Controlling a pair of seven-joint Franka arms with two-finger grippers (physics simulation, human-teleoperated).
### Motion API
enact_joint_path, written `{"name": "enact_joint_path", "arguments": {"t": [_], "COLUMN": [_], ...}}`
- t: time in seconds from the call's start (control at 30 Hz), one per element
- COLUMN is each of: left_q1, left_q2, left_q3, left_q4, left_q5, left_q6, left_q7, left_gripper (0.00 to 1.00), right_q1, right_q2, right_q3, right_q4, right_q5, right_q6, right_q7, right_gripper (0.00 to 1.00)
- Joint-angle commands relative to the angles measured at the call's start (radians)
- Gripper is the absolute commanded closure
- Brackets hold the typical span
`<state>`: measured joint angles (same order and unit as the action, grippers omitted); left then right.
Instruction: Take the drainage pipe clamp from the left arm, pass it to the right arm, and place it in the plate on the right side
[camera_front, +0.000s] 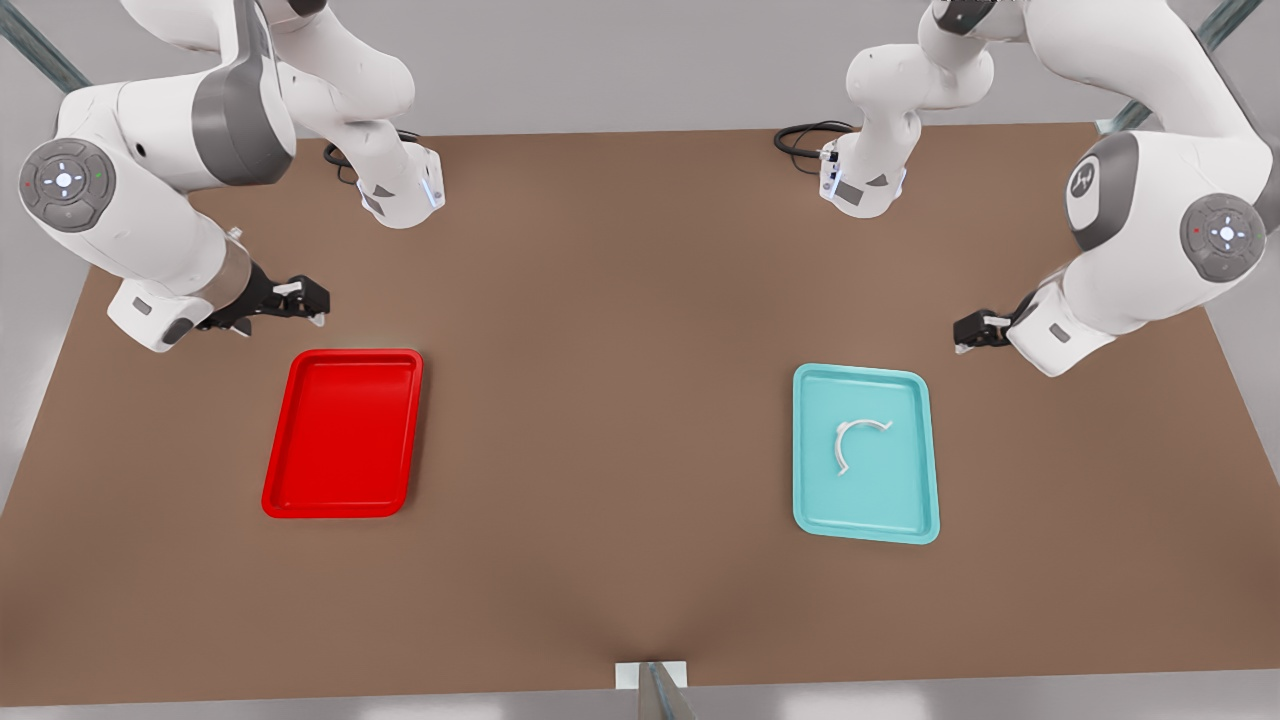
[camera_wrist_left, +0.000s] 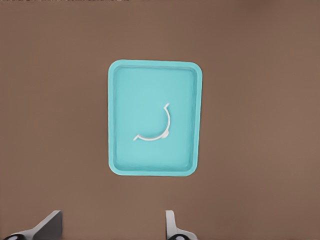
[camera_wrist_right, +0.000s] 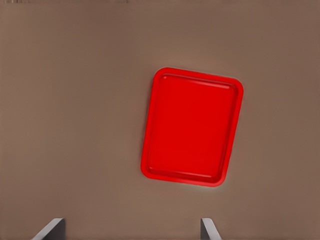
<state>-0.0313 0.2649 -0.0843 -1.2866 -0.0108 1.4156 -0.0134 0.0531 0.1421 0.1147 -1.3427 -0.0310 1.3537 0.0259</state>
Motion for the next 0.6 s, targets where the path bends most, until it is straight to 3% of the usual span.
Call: {"name": "enact_joint_path", "arguments": {"t": [0.0, 0.07, 0.17, 0.27, 0.57], "left_q1": [-0.005, -0.042, -0.101, -0.148, -0.108], "left_q2": [0.016, 0.080, 0.246, 0.306, 0.358], "left_q3": [0.005, 0.003, 0.001, 0.005, 0.014], "left_q4": [0.003, 0.003, -0.010, -0.200, -0.411], "left_q5": [0.005, 0.006, 0.038, 0.032, 0.022], "left_q6": [0.055, 0.115, 0.362, 0.729, 0.921], "left_q7": [0.102, -0.109, -0.520, -0.810, -0.829], "left_gripper": [0.00, 0.00, 0.00, 0.00, 0.00], "right_q1": [-0.001, -0.001, -0.001, -0.001, -0.015], "right_q2": [-0.001, -0.001, -0.001, -0.001, 0.001], "right_q3": [0.000, 0.000, -0.003, -0.003, -0.001], "right_q4": [0.000, 0.000, 0.000, 0.000, 0.000], "right_q5": [0.000, 0.000, 0.000, 0.000, 0.002], "right_q6": [0.007, 0.007, 0.007, 0.007, 0.007], "right_q7": [0.014, 0.014, -0.006, -0.006, -0.006], "right_gripper": [0.00, 0.00, 0.00, 0.00, 0.00]}}
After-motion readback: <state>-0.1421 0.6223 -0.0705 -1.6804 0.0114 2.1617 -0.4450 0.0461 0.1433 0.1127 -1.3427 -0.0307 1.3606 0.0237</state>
